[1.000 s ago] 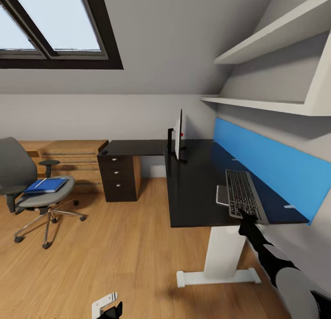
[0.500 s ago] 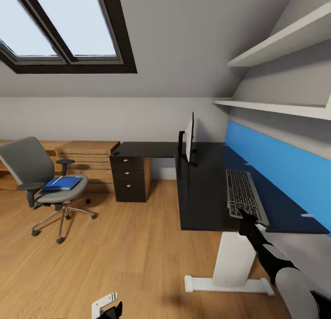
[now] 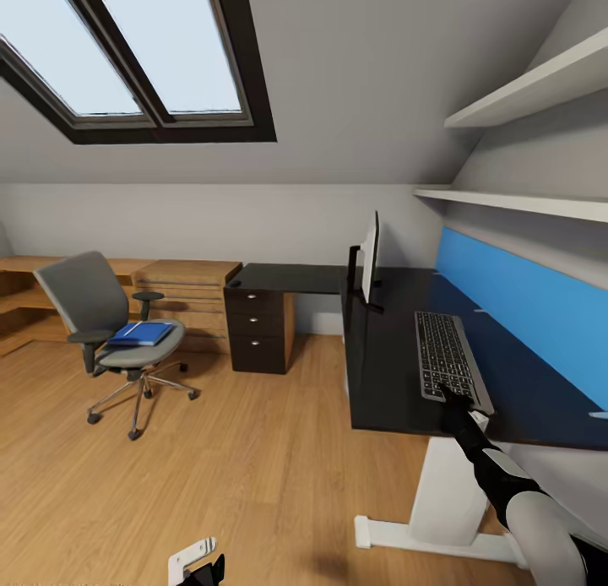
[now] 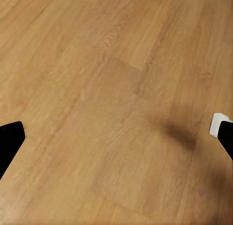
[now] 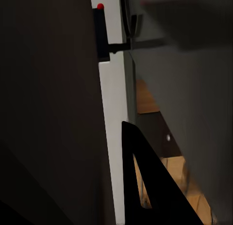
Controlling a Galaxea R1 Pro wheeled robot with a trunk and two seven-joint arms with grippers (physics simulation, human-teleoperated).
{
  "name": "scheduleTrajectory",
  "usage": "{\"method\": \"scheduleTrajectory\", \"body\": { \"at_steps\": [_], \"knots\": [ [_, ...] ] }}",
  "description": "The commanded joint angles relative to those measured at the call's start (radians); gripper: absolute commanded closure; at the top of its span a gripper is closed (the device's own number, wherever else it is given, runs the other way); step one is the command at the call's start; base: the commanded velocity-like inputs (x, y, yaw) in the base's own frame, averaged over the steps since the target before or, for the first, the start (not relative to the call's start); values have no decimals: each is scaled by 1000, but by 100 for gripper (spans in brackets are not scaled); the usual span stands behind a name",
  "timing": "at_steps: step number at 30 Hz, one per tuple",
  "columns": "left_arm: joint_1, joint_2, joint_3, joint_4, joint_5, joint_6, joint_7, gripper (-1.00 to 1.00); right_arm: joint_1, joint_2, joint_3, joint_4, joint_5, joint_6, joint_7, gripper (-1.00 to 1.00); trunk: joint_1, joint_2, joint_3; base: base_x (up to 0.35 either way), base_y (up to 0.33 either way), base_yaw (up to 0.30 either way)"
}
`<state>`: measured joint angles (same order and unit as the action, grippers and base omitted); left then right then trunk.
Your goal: In the bedroom, organize the workspace by keeping the computer under the desk, ensuring the monitor is on the desk, placing the keyboard on the desk next to the monitor, placing the mouse on the desk next to the keyboard, moving the folder from the swivel chair onto the desk next to the mouse, stacking the notebook on top of the folder with the pen on top of the notebook, and positioning the swivel chair next to the desk.
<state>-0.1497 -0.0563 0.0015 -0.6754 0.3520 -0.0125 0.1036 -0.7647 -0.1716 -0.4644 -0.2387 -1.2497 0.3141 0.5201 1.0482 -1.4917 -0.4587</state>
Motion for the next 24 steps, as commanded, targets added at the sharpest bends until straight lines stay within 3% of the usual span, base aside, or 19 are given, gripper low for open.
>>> {"method": "scheduleTrajectory", "body": {
  "at_steps": [1, 9, 24],
  "knots": [
    [0, 0, 0, 0, 7, -1, 2, -100, -1, 0, -3, 0, -9, 10, 1, 100, 0, -1, 0, 0, 0, 176],
    [0, 0, 0, 0, 7, -1, 2, -100, -1, 0, -3, 0, -8, 10, 1, 100, 0, -1, 7, -80, 0, 130],
    [0, 0, 0, 0, 8, -1, 2, -100, -1, -6, -2, 0, -7, 24, 1, 100, 0, -1, 8, -306, 0, 8]
  ]
}}
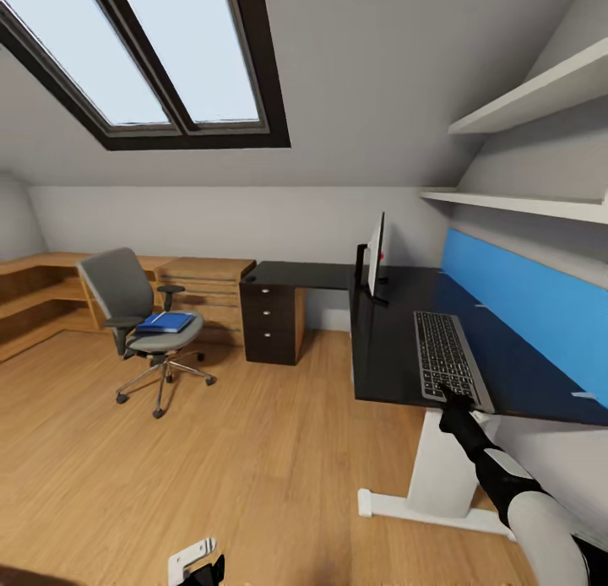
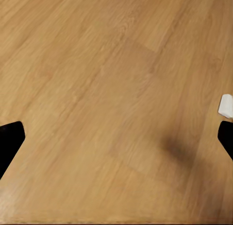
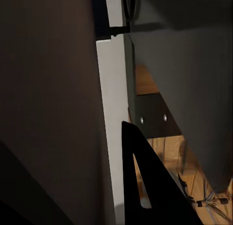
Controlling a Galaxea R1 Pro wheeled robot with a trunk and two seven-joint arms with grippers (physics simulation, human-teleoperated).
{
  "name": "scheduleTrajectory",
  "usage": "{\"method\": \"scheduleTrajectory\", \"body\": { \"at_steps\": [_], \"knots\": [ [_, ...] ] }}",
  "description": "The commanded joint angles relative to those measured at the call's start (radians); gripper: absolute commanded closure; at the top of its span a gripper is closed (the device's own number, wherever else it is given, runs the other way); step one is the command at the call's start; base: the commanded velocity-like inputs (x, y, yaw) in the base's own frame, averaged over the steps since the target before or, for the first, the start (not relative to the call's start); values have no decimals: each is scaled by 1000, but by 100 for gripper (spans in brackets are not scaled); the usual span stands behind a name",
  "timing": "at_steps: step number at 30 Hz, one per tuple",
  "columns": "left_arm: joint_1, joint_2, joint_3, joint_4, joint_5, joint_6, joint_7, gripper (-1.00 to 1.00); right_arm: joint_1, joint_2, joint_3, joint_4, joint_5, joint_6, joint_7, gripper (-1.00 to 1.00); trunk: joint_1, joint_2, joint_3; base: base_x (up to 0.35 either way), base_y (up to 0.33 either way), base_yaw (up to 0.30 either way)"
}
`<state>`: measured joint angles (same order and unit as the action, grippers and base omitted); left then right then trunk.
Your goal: In the bedroom, organize the workspace by keeping the computer under the desk, ensuring the monitor is on the desk, placing the keyboard on the desk next to the monitor, placing the mouse on the desk next to the keyboard, moving the folder from the swivel chair onto the desk next to the mouse, stacking the notebook on top of the folder with the pen on top of the notebook, and positioning the swivel chair next to the desk.
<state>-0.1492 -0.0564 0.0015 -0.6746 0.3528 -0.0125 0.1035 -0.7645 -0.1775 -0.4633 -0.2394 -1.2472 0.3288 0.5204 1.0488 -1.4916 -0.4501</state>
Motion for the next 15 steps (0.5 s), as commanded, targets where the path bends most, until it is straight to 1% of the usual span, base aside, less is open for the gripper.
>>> {"method": "scheduleTrajectory", "body": {
  "at_steps": [1, 10, 12, 15],
  "knots": [
    [-1, 0, 0, 0, 7, -1, 2, -100, -1, 0, -3, 1, -9, 10, 1, 100, -1, -1, -1, -326, 0, 0],
    [-1, 0, 0, -1, 7, -1, 2, -100, -1, -1, -3, 1, -9, 11, 1, 100, -1, -1, -1, -317, 0, 0],
    [-1, 0, 0, -1, 6, -1, 2, -100, -1, -1, -3, 0, -9, 10, 0, 100, -1, -1, -1, -174, 0, 0],
    [-1, 0, 0, -1, 5, -1, 1, -100, -1, -1, -3, 0, -9, 10, -1, 100, -1, -1, -1, -84, 0, 0]
  ]
}}
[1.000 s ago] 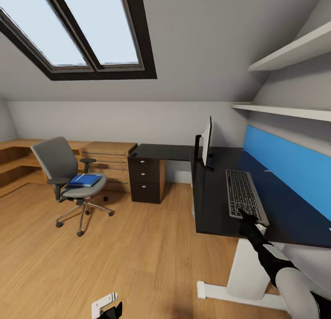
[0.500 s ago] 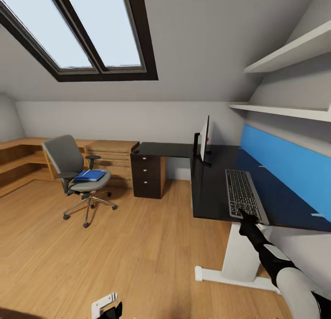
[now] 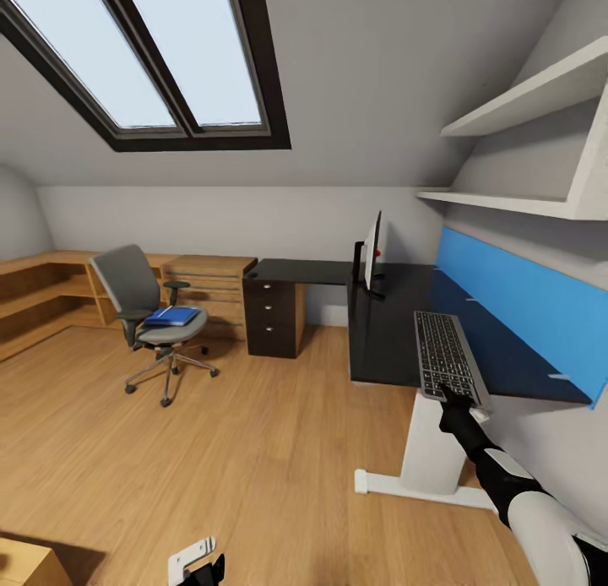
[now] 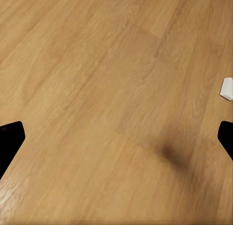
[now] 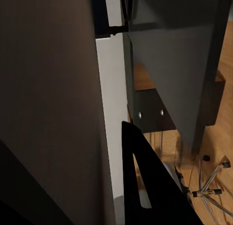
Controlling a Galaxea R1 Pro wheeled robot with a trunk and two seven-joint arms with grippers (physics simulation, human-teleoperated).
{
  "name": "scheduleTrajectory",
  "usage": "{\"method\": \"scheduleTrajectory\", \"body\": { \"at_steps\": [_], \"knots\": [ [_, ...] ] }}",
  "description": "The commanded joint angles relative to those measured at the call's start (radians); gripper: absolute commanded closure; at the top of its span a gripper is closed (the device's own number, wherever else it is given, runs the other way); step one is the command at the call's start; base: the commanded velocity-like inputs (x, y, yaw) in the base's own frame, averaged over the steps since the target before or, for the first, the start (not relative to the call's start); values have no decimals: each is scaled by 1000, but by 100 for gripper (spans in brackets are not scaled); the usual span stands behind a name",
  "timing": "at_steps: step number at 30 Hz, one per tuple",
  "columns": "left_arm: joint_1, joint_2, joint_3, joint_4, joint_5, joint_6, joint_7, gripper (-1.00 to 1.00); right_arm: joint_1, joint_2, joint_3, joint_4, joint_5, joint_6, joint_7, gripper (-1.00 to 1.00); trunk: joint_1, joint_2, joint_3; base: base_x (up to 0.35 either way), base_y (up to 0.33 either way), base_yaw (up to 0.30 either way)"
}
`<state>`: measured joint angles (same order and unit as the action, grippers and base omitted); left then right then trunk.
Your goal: In the bedroom, organize the workspace by keeping the computer under the desk, ensuring the monitor is on the desk, placing the keyboard on the desk next to the monitor, placing the mouse on the desk next to the keyboard, moving the folder from the swivel chair onto the desk next to the mouse, stacking the notebook on top of the folder with the pen on top of the notebook, and positioning the swivel chair next to the desk.
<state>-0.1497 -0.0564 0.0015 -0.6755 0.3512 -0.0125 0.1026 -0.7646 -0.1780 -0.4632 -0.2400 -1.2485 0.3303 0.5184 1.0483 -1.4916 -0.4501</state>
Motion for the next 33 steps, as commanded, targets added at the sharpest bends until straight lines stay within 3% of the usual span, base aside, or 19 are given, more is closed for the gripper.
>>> {"method": "scheduleTrajectory", "body": {
  "at_steps": [1, 22, 33],
  "knots": [
    [0, 0, 0, -1, 7, -1, 2, -100, -1, 0, -4, 1, -8, 9, 1, 100, 0, -1, -1, -44, 0, 0],
    [0, 0, 0, 1, 9, -1, 4, -100, -1, 4, -4, 2, -9, 5, 2, 100, -73, 132, 64, -3, 0, 2],
    [-1, 0, 0, 1, 9, -1, 4, -100, -1, 6, -5, 4, -11, 1, 1, 100, -115, 209, 101, 0, 0, 105]
  ]
}}
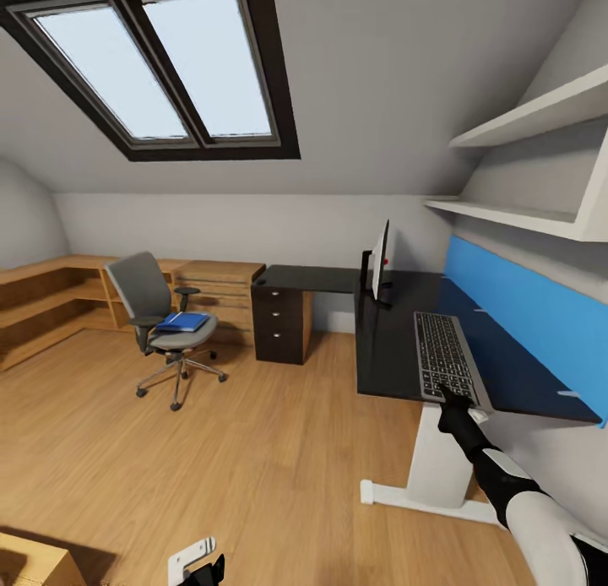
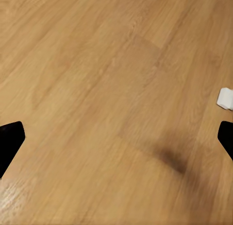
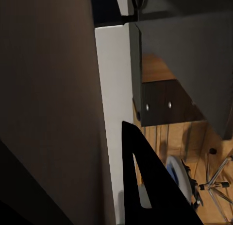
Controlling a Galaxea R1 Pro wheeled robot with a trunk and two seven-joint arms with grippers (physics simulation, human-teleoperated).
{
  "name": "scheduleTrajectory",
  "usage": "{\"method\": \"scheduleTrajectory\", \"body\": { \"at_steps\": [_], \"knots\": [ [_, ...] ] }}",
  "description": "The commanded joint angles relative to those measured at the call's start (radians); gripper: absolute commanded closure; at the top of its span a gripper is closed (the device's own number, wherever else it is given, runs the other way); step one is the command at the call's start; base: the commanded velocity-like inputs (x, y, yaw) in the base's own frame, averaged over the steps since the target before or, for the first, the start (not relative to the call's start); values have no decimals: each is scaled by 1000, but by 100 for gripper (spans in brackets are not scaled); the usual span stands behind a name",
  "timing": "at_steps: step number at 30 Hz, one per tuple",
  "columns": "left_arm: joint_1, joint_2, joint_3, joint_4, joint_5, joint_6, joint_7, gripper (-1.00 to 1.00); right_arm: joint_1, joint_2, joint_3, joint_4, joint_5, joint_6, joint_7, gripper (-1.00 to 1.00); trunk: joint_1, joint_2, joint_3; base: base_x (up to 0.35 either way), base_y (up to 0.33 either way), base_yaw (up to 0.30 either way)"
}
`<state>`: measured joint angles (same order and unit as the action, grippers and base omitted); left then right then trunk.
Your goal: In the bedroom, organize the workspace by keeping the computer under the desk, ensuring the monitor is on the desk, placing the keyboard on the desk next to the monitor, placing the mouse on the desk next to the keyboard, moving the folder from the swivel chair onto the desk next to the mouse, stacking the notebook on top of the folder with the pen on top of the notebook, and positioning the swivel chair next to the desk.
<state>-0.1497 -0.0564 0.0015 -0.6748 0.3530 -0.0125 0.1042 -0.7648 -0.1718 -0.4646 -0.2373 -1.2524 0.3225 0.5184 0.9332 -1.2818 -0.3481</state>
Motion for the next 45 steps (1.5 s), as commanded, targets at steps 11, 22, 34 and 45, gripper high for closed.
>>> {"method": "scheduleTrajectory", "body": {
  "at_steps": [11, 22, 34, 45],
  "knots": [
    [0, 0, 0, 0, 7, -1, 2, -100, -1, 0, -3, 1, -7, 6, 0, 100, -42, 77, 45, 0, 0, 178],
    [-1, 0, 0, 0, 7, -1, 2, -100, -1, 0, -3, 1, -7, 6, 1, 100, -84, 154, 91, 0, 0, 200],
    [-1, 0, 0, 0, 7, 0, 2, -100, -1, 0, -3, 2, -5, 6, 3, 100, -130, 238, 132, 0, 0, 78],
    [-1, -1, 0, 67, 6, 2, -1, -100, -1, 3, -1, 39, 24, -39, -2, 100, -173, 315, 167, 0, 0, 2]
  ]
}}
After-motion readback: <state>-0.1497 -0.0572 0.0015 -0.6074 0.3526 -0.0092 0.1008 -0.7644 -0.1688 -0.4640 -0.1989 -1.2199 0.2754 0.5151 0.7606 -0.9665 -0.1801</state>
